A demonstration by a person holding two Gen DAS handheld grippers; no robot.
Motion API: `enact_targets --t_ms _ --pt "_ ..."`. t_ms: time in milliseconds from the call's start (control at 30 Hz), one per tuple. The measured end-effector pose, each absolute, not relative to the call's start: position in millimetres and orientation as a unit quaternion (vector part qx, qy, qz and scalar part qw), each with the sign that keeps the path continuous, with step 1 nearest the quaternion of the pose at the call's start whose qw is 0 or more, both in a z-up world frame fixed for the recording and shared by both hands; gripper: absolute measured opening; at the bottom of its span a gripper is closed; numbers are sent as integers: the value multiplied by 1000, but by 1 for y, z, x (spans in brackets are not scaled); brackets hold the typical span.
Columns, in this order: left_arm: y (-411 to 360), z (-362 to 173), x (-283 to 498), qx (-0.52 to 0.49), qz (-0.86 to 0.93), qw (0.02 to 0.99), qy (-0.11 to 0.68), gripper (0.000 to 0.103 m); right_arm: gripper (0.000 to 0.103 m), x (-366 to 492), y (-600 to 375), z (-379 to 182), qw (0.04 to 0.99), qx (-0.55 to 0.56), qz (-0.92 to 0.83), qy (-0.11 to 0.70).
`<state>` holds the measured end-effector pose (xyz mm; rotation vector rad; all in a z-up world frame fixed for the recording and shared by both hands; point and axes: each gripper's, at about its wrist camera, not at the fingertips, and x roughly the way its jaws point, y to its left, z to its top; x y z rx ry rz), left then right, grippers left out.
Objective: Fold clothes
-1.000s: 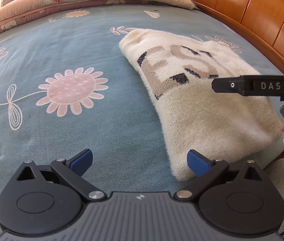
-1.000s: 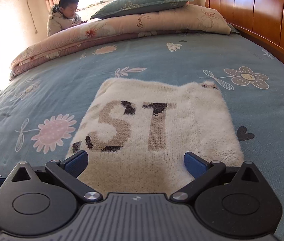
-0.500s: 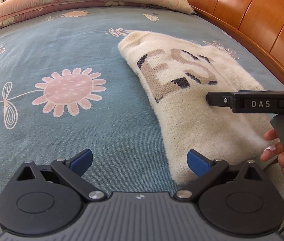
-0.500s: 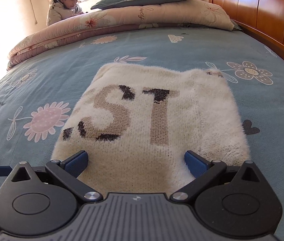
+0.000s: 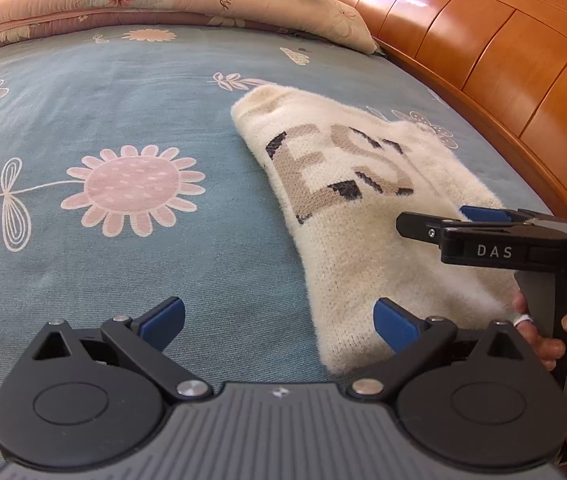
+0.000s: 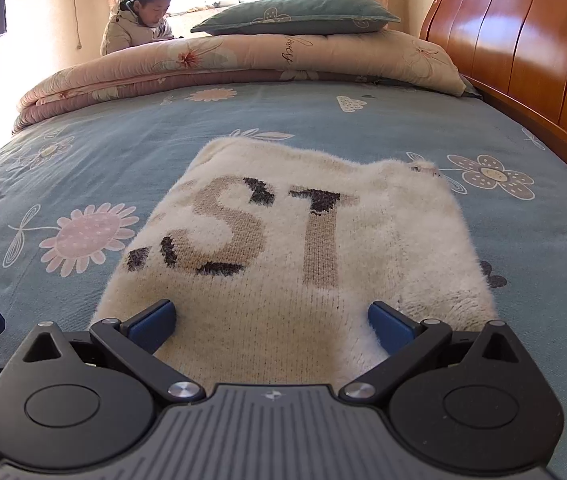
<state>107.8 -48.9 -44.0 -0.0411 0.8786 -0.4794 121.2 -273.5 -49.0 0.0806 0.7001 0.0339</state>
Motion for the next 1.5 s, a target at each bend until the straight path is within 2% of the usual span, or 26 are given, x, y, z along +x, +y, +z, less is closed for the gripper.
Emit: enact_targets --t_ms 400,667,800,1033,1333,1500 --pt "-37 10 102 -52 -281 879 383 100 103 70 -298 24 941 74 28 330" --pt "-25 25 100 -129 -340 848 386 100 103 36 -381 55 918 218 62 325" --pt "-23 10 120 -189 -353 815 418 100 103 39 -428 29 890 307 86 325" --pt "-36 -29 177 -297 -332 761 471 100 103 67 -475 -53 814 455 108 344" --pt "-64 -73 230 -291 -283 735 543 100 103 106 -486 -116 765 512 120 373" --pt "-68 -80 241 -282 -284 733 551 100 103 126 -485 -131 754 518 139 379"
